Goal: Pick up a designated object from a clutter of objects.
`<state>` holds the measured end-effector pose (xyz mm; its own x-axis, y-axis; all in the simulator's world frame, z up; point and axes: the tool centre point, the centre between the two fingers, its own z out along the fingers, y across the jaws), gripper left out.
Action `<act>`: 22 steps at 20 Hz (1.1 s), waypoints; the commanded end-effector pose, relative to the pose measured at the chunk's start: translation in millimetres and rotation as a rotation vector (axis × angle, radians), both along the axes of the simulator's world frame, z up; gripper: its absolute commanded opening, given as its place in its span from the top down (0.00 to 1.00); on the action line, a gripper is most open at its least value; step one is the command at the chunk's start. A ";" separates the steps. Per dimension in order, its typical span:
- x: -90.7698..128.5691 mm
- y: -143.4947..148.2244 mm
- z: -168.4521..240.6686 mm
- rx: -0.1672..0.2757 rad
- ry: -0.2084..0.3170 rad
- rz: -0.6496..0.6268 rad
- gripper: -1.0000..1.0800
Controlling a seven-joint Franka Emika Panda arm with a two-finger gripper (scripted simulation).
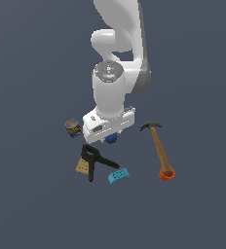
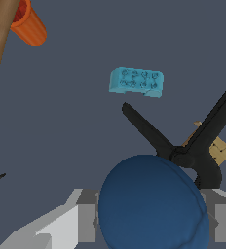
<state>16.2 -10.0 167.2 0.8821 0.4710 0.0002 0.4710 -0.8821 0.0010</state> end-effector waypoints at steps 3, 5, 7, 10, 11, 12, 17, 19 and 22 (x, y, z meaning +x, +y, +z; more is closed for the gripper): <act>16.3 6.6 42.7 0.000 0.000 0.000 1.00; 23.7 9.6 61.2 0.000 0.000 0.000 1.00; 31.2 12.5 79.8 0.000 0.000 0.000 1.00; 42.5 16.9 107.1 0.000 0.000 0.000 1.00; 46.1 18.2 115.8 0.000 0.000 0.000 1.00; 49.6 19.6 124.2 0.000 0.000 0.000 1.00; 66.1 25.8 161.9 0.000 0.000 0.000 1.00; 72.1 28.0 175.5 0.000 0.000 0.000 1.00; 80.6 31.0 194.5 0.000 0.000 0.000 1.00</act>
